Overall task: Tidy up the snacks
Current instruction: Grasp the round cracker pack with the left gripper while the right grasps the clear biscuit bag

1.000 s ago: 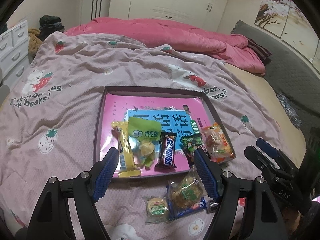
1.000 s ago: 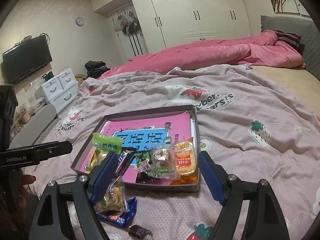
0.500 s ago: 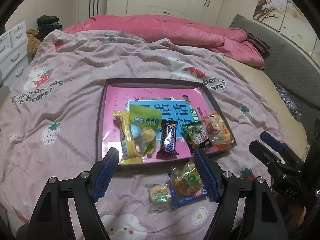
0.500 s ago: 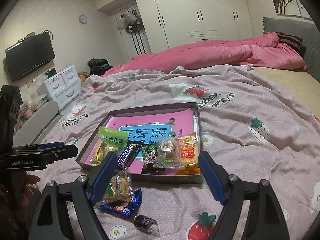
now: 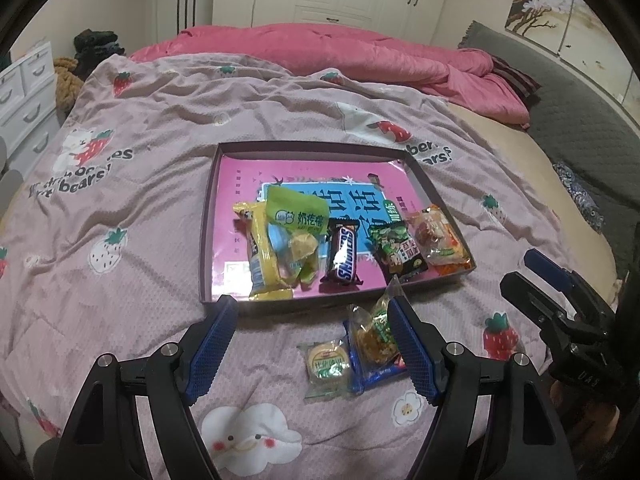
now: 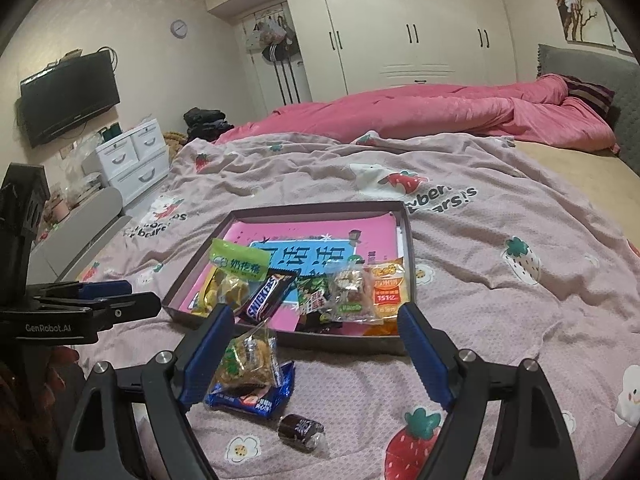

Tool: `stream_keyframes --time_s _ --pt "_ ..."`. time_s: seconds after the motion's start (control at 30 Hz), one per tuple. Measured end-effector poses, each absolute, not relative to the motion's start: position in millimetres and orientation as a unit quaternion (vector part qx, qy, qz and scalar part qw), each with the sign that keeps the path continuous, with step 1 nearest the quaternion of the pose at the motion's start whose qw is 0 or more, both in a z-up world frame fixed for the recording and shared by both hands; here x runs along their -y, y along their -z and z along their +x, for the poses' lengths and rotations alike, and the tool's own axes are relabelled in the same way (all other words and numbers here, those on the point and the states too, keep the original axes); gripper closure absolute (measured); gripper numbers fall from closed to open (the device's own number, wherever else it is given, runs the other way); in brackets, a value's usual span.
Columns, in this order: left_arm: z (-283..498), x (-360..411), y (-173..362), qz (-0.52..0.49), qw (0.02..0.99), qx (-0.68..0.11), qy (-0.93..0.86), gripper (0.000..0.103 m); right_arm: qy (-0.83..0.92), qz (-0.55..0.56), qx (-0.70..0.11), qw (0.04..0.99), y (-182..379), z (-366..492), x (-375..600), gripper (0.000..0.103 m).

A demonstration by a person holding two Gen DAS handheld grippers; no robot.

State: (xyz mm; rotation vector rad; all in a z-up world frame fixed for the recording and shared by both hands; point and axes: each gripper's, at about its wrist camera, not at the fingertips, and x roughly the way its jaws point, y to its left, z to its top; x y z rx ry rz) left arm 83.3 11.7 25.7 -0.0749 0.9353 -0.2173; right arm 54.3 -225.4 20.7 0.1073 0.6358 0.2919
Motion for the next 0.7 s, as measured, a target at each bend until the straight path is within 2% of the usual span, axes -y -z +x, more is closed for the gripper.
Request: stream_keyframes --time_s 0.07,0.7 --pt "79.6 -11.5 -23.1 -0.032 0.885 -0.454 0.103 0.025 -0.149 0.051 -0.317 0.935 -19.0 53.5 222.3 0.016" --pt "72.1 -18.4 29.4 -0.027 0.847 -0.520 0.104 0.025 -0.185 -0.014 -0.366 0.912 10.9 55.0 184.9 0.015"
